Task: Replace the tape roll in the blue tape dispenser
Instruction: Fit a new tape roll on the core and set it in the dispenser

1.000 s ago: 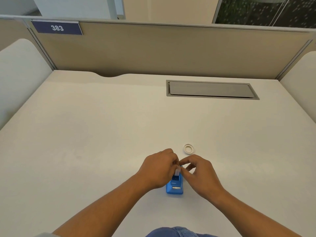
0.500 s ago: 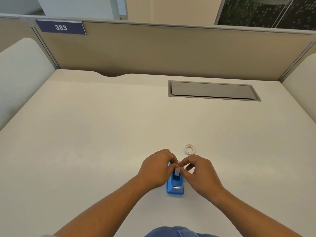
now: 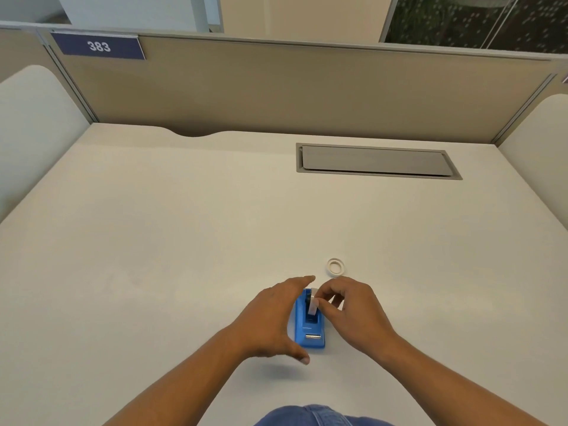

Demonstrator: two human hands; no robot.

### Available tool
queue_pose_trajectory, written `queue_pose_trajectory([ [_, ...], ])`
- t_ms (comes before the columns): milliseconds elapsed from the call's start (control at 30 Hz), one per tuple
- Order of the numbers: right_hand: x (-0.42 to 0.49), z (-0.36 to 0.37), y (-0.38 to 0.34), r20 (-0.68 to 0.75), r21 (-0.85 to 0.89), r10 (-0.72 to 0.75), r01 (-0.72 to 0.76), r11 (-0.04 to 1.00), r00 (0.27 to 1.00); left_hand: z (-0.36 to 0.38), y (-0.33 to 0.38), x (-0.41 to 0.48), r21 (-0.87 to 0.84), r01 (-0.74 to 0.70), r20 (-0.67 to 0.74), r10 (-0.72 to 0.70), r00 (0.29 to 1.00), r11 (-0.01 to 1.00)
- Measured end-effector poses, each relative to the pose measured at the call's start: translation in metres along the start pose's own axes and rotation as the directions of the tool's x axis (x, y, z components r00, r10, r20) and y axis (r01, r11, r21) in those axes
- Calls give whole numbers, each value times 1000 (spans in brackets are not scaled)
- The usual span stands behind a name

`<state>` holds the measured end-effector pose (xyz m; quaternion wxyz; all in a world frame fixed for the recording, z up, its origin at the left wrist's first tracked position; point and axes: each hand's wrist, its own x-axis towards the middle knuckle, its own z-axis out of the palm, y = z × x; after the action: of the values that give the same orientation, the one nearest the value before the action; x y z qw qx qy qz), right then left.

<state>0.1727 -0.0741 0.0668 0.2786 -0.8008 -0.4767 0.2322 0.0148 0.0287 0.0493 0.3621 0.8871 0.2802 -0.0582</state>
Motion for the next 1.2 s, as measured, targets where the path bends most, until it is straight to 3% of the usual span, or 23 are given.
queue_pose_trajectory([
  [233, -3, -1, -2, 19, -12, -30, 30, 999, 999, 18, -2, 3, 80, -13, -150, 25, 988, 997],
  [533, -11, -1, -4, 59, -96, -50, 55, 994, 997, 21, -6, 7, 101, 83, -115, -71, 991, 991],
  [767, -21, -3, -7, 79, -147, -88, 98, 984, 993, 22, -6, 7, 161, 82, -171, -54, 984, 984],
  [1033, -42, 3, -9, 116, -212, -202, 223, 952, 973, 26, -2, 5, 151, 92, -204, -60, 977, 984],
  [1200, -56, 5, -8, 152, -315, -323, 355, 880, 934, 27, -2, 4, 178, 88, -226, -46, 973, 980],
])
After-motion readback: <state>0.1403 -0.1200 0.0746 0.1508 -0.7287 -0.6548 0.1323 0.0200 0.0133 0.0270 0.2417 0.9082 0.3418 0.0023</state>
